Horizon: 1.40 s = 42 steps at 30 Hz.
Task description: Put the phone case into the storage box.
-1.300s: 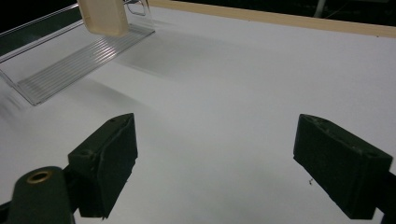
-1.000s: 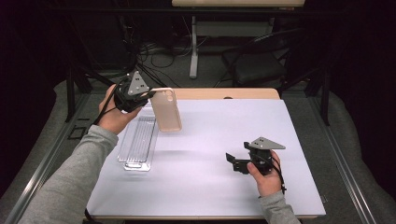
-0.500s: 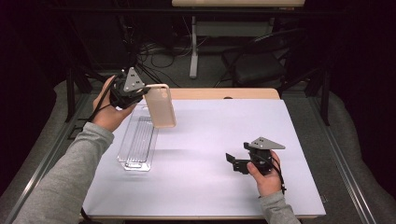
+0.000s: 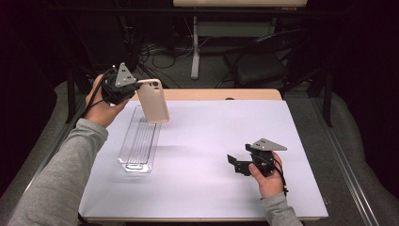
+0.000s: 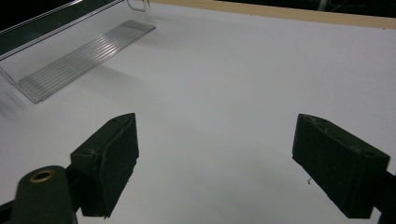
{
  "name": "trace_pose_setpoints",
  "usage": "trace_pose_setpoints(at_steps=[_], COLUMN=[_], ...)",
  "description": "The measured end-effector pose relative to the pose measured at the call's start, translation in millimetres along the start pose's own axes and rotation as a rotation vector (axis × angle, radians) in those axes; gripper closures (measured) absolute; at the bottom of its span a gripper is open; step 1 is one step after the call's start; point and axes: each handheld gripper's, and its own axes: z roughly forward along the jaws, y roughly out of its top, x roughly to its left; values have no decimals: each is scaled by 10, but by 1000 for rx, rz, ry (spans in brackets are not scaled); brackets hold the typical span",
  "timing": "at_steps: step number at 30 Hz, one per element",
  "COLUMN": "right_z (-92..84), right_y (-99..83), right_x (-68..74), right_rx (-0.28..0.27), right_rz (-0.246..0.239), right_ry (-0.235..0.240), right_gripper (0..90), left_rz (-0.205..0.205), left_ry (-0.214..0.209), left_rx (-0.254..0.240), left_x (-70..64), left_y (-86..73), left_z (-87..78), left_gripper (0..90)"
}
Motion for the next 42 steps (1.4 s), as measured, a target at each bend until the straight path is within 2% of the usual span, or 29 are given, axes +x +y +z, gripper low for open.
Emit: trace_pose_setpoints(at_steps=[5,11,18,29,32,42], right_z=[0,3,0,-9,-11,-6], right_y=[-1,-2,-7,-7,-7,-17], right_x=[1,5,-3,-5,-2,-2], right_rx=[1,1,-1,-6,-11,-9], right_rz=[-2,-1,-2,-1,-3,-1], right_ry=[0,-1,-5,-13,-16,-24], right_gripper=[139,139,139,139,139,139], left_rz=[-10,-12,5,30,28,39], left_ry=[17,34,52,104,106,124], left_rx=[-5,-2,5,5,-3,17], left_x=[73,102,123,191,216,285], left_y=[-55,-99,-126,-207,-226,-302], left_z=[25,73,124,234,265,349], left_gripper=[794,793,794,794,793,794])
